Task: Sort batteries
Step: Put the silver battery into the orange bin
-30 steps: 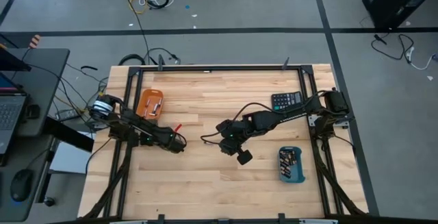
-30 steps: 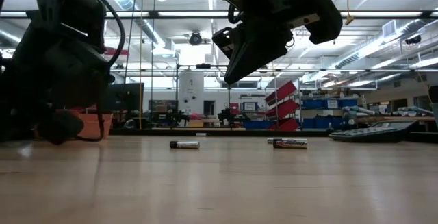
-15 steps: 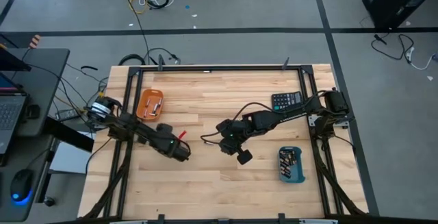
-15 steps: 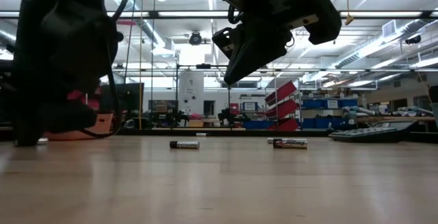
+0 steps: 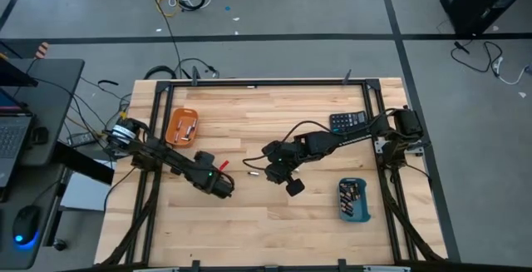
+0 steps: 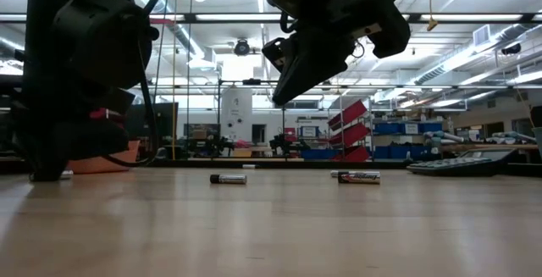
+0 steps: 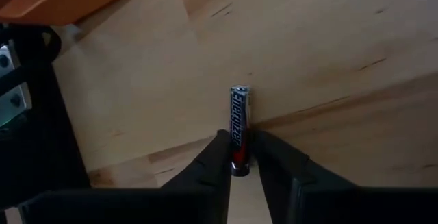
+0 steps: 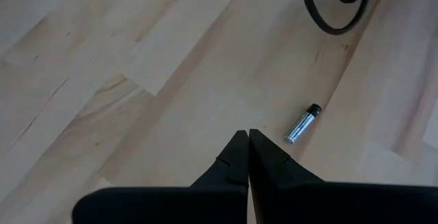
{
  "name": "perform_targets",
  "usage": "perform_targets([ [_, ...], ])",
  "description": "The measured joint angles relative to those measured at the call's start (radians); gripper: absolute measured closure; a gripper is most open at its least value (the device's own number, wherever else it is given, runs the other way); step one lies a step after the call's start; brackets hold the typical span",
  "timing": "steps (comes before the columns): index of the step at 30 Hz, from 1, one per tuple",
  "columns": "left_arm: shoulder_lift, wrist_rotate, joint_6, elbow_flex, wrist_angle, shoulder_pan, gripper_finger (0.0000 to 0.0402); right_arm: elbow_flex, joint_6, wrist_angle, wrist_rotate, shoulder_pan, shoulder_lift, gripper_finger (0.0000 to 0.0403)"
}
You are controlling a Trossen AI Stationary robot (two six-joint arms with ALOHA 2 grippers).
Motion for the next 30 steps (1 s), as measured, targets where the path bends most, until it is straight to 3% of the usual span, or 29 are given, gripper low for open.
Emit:
perform_targets([
  [13, -0.008, -0.074, 0.003, -0.035, 0.050, -0.002, 0.0276, 0.000, 0.004, 0.007, 0.000, 0.000, 0.000, 0.0403],
  [22, -0.011, -0.082, -0.008, -0.074, 0.091, -0.003, 0.0279, 0.000, 0.048, 0.008, -0.001, 0.000, 0.000, 0.0403],
  [30, -0.004, -0.098, 0.004, -0.049, 0.105, -0.040, 0.0320, 0.000, 0.056, 0.011, -0.001, 0.000, 0.000, 0.0403],
])
